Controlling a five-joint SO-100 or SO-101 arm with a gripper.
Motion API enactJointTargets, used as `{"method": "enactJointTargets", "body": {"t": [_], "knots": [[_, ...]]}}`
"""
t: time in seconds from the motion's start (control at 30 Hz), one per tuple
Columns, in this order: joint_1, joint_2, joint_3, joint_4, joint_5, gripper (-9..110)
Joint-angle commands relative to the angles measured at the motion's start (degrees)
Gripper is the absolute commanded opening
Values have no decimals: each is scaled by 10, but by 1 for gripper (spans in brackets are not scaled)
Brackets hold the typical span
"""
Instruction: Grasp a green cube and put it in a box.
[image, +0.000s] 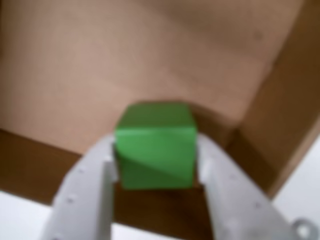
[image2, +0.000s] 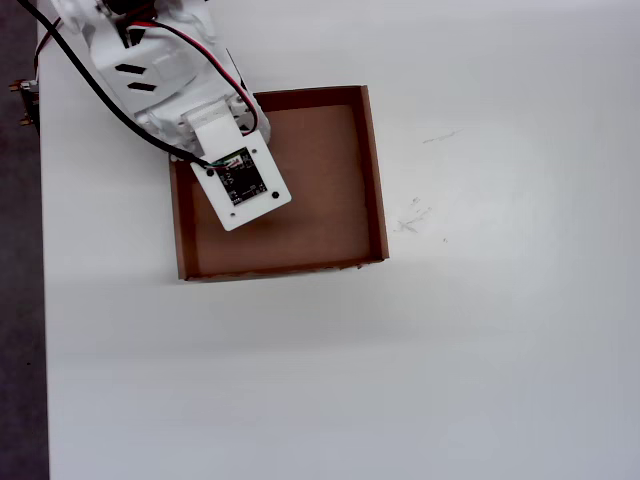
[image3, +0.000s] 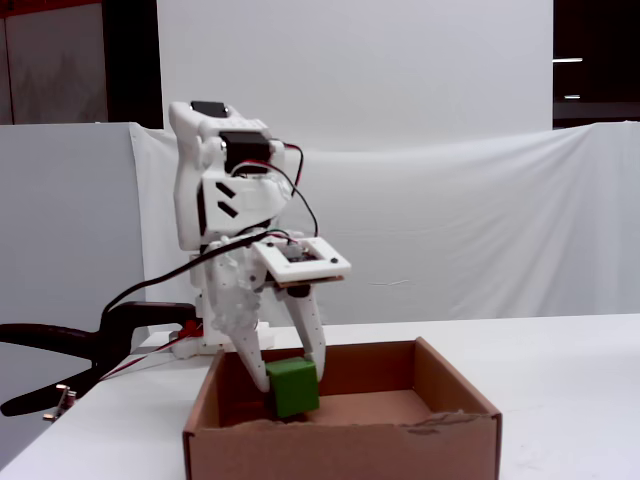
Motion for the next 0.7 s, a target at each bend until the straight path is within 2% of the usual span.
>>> {"method": "enactJointTargets", "body": {"t": [0.0, 0.57, 0.67], "knots": [[-8, -1, -1, -16, -7, 10], [-18, -11, 23, -40, -7, 10], [-18, -11, 31, -48, -7, 13]]}}
